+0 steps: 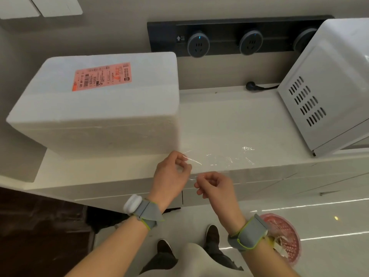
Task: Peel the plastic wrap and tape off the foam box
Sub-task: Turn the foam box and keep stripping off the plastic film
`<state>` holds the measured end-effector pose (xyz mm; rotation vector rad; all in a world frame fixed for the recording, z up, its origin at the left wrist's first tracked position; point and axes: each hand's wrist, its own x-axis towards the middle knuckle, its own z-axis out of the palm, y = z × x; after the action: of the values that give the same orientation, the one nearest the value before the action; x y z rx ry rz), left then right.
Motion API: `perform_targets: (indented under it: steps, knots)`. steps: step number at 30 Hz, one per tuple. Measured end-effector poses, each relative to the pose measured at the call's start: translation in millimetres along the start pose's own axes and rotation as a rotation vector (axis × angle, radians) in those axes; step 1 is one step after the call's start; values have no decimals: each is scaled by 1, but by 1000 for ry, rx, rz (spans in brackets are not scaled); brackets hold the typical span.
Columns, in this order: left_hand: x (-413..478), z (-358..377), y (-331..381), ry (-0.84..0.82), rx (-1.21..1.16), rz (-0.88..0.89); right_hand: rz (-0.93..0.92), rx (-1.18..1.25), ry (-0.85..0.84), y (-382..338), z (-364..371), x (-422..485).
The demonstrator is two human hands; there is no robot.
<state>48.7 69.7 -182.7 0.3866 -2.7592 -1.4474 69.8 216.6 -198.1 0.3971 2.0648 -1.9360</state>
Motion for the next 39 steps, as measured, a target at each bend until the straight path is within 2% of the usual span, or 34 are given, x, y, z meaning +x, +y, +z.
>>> perform_targets:
  steps: [6,13,17,19,28,36,39]
  knots:
    - [2,5,-8,60,219,115,28,-20,47,7,0,-1]
    - [-6,5,-14,139,247,274,52,-34,69,7,0,2]
    - [-14,2,-17,45,307,528,46,-24,78,7,-1,3]
    - [-18,3,-20,-10,343,586,46,-15,78,7,-1,3]
    - [-22,5,-32,-226,511,596,55,-10,72,7,-2,2]
    - [-15,5,-19,-196,537,535,58,-52,70,10,-5,0]
    - [-15,6,-17,-186,622,571,76,-49,61,10,-6,0]
